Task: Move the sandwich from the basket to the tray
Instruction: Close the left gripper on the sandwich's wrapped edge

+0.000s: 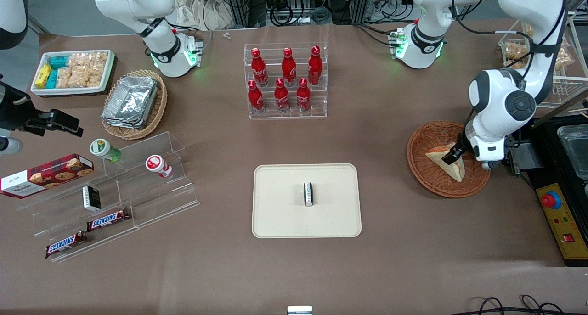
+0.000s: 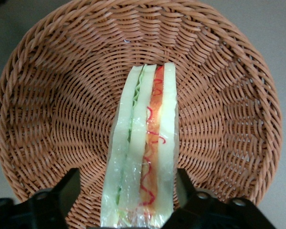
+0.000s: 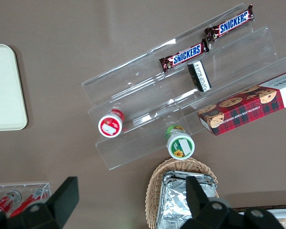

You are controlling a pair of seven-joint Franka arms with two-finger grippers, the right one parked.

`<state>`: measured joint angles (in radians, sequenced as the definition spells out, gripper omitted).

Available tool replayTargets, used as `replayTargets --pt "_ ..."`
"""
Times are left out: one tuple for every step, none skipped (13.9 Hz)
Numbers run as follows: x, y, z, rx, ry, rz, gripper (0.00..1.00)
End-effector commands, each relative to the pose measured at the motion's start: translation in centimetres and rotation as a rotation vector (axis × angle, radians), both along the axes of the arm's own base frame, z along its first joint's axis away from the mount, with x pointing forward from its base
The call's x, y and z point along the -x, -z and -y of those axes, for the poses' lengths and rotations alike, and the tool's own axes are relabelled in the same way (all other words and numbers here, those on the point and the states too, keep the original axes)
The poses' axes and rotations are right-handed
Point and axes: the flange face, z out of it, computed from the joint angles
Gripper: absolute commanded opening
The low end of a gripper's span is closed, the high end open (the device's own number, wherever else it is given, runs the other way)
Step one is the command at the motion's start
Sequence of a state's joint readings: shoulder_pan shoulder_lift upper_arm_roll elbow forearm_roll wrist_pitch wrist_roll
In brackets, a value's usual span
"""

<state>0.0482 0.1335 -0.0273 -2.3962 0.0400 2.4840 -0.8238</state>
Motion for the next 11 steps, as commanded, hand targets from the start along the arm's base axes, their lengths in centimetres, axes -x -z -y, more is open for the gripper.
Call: replayTargets --pt "0.5 0.4 0.0 -0.008 -0.018 0.045 0.00" --pt "0.5 0.5 0.1 -0.008 -0.017 0.043 0.00" --pt "0.5 0.4 0.1 -0.008 -0.017 0.045 0.00" --pt "0.5 0.5 0.1 -0.008 -0.017 0.043 0.00" --pt "0.5 0.5 0.1 -0.008 -0.017 0.043 0.00" --pt "0.5 0.4 0.1 -0.008 -0.017 0.046 0.00" --pt "0.5 0.3 0.0 -0.008 -0.014 0.045 0.00" --pt "0.2 -0.4 0.1 -0.010 -0.004 0.048 0.00" --pt "0.3 -1.3 0.1 -0.013 0.005 0.031 0.00" --pt "0.2 -2.4 0.1 -0.017 0.012 0.012 0.00" --pt "-0.2 -3.8 0.0 -0.026 0.033 0.004 0.00"
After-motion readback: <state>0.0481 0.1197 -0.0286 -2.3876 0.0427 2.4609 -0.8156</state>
